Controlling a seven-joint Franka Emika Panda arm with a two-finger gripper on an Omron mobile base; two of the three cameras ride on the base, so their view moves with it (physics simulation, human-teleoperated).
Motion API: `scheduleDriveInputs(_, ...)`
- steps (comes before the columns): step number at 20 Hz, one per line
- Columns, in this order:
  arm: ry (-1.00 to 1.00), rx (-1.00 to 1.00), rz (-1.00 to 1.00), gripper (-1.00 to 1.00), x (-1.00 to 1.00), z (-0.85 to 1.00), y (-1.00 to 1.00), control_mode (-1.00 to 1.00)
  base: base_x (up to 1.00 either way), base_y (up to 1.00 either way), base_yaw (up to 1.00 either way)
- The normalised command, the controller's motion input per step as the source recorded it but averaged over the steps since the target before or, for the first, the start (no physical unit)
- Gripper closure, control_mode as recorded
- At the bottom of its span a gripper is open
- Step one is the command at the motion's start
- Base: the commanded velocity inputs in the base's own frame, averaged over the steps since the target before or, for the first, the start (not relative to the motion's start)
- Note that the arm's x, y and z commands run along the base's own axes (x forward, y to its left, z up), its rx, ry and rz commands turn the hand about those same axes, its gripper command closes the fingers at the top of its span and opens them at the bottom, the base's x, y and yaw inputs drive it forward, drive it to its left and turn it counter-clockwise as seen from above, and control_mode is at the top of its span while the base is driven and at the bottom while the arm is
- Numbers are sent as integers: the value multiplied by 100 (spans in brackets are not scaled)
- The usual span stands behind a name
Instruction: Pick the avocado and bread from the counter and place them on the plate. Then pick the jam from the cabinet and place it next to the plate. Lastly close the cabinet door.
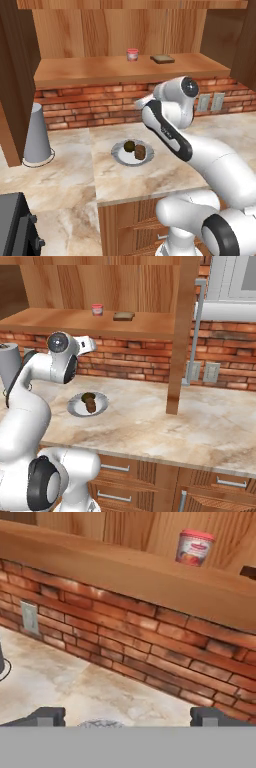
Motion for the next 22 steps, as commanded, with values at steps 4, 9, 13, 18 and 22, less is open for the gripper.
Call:
scheduleDriveInputs(4,-22,6,-9,-100,1,84,0,-100,0,0,0)
scheduleDriveInputs(9,-16,4,-12,-100,21,72,0,-100,0,0,0)
scheduleDriveInputs(13,-3,4,-12,-100,45,47,0,-100,0,0,0)
scheduleDriveInputs(18,-1,10,-12,-100,41,71,-5,-100,0,0,0)
scheduleDriveInputs(22,2,6,-5,-100,47,39,-1,-100,0,0,0)
